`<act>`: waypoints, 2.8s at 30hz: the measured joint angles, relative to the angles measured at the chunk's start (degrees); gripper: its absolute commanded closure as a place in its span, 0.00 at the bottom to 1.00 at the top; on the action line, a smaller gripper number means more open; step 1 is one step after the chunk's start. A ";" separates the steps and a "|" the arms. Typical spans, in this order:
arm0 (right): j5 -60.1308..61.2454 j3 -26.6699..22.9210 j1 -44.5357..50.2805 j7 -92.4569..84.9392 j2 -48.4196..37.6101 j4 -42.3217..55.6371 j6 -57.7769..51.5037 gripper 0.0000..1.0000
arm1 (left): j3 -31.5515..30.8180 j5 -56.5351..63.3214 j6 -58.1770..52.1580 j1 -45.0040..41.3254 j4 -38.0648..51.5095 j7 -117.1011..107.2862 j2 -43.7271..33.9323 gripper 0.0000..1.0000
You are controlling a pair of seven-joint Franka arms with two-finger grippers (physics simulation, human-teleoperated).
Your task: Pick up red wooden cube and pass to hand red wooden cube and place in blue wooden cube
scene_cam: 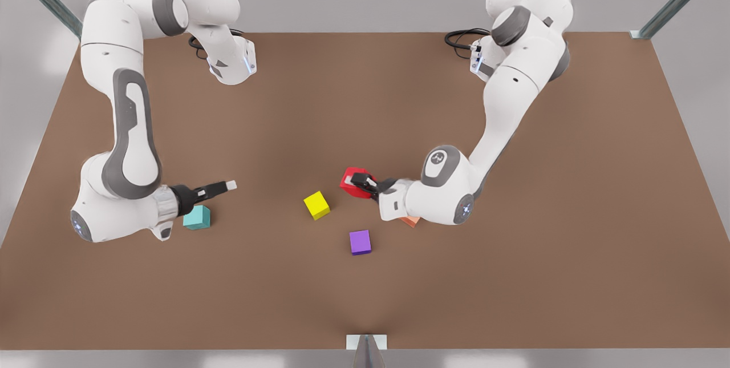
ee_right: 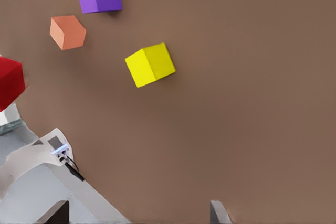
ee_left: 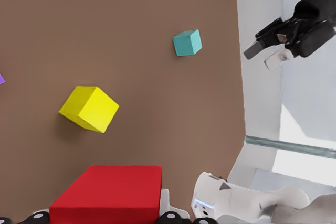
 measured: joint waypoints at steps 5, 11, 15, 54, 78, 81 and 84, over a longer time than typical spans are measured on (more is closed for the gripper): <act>14.98 1.01 1.69 -16.08 -0.26 -8.20 9.82 0.00 | -0.15 -11.67 2.60 1.06 0.17 -3.54 3.41 0.31; 33.78 1.19 7.11 -38.83 -3.02 -17.78 28.95 0.00 | -0.18 -16.19 3.21 1.64 -0.32 -4.72 4.88 0.31; 45.06 1.51 8.97 -54.09 -2.91 -19.81 36.95 0.00 | -0.20 -16.87 3.31 1.68 -0.51 -4.59 5.16 0.31; 61.03 12.38 8.51 -115.25 -1.25 -28.59 36.75 0.00 | -0.82 -21.34 8.84 0.09 1.13 6.54 6.61 0.31; 63.28 13.72 11.56 -120.13 2.97 -23.03 40.65 0.39 | -0.87 -21.33 10.89 -1.03 1.06 7.39 6.73 0.31; 63.32 13.79 11.49 -120.11 3.05 -22.97 41.00 0.39 | -0.89 -21.55 10.99 -1.04 1.05 7.59 6.72 0.09; 63.34 13.82 11.29 -120.08 3.08 -22.76 41.17 0.39 | -0.90 -21.71 11.03 -1.04 1.12 7.86 6.68 0.00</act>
